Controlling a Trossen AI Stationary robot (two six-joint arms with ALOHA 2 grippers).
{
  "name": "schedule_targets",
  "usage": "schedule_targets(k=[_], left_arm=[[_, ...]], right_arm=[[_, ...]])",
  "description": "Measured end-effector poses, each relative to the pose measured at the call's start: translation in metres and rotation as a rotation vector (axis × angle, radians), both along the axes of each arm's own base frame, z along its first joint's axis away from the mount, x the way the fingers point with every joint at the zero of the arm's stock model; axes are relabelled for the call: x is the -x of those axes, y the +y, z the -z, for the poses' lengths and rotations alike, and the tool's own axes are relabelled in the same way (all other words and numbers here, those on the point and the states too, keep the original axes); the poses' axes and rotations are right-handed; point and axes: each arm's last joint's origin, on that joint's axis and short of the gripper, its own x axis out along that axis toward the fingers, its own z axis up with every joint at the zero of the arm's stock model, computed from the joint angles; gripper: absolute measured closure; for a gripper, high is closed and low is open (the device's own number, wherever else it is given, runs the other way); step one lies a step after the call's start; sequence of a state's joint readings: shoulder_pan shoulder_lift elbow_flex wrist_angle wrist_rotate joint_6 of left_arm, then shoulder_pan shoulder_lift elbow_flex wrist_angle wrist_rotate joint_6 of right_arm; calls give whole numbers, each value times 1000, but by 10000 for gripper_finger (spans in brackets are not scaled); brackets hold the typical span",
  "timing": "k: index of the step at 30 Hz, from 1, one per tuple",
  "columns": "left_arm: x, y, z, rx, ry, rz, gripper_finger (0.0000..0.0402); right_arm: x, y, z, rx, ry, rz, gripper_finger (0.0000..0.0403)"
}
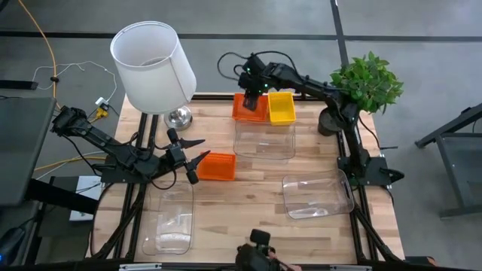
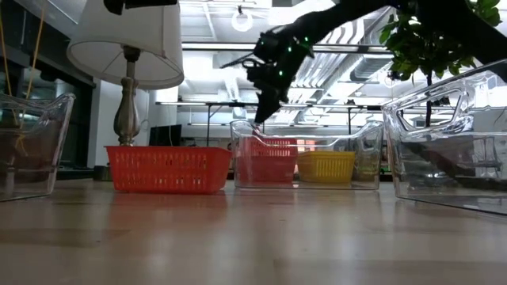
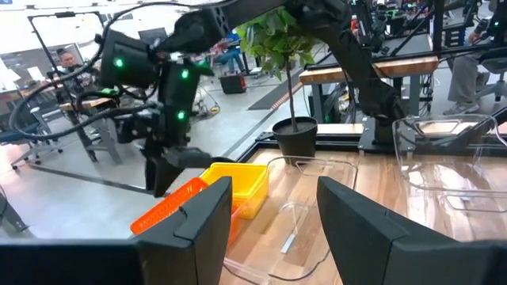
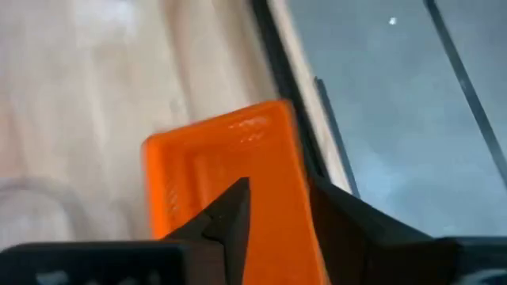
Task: Stack baskets by color
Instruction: Stack the bottom orange bin on the top orange bin
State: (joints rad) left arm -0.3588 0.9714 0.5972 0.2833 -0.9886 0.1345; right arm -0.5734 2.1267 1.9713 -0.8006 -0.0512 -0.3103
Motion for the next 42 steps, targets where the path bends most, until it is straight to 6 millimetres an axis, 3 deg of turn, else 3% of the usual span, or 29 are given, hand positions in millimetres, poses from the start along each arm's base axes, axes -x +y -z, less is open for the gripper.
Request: schedule_targets(k=[5,12,22,42], left_arm=[[0,0,0,-2,4,-3,229],[0,1,0,-3,3,-18,229],[0,0,0,-3,2,-18,229],[0,0,0,-2,1,-18,229]], right_arm=[[1,-6,29,-25,-22,41,391],[2,-9,46,20,-30,88,400],[9,-5,18,104,-52,108,402],[11,-6,31,83,21,191,403]])
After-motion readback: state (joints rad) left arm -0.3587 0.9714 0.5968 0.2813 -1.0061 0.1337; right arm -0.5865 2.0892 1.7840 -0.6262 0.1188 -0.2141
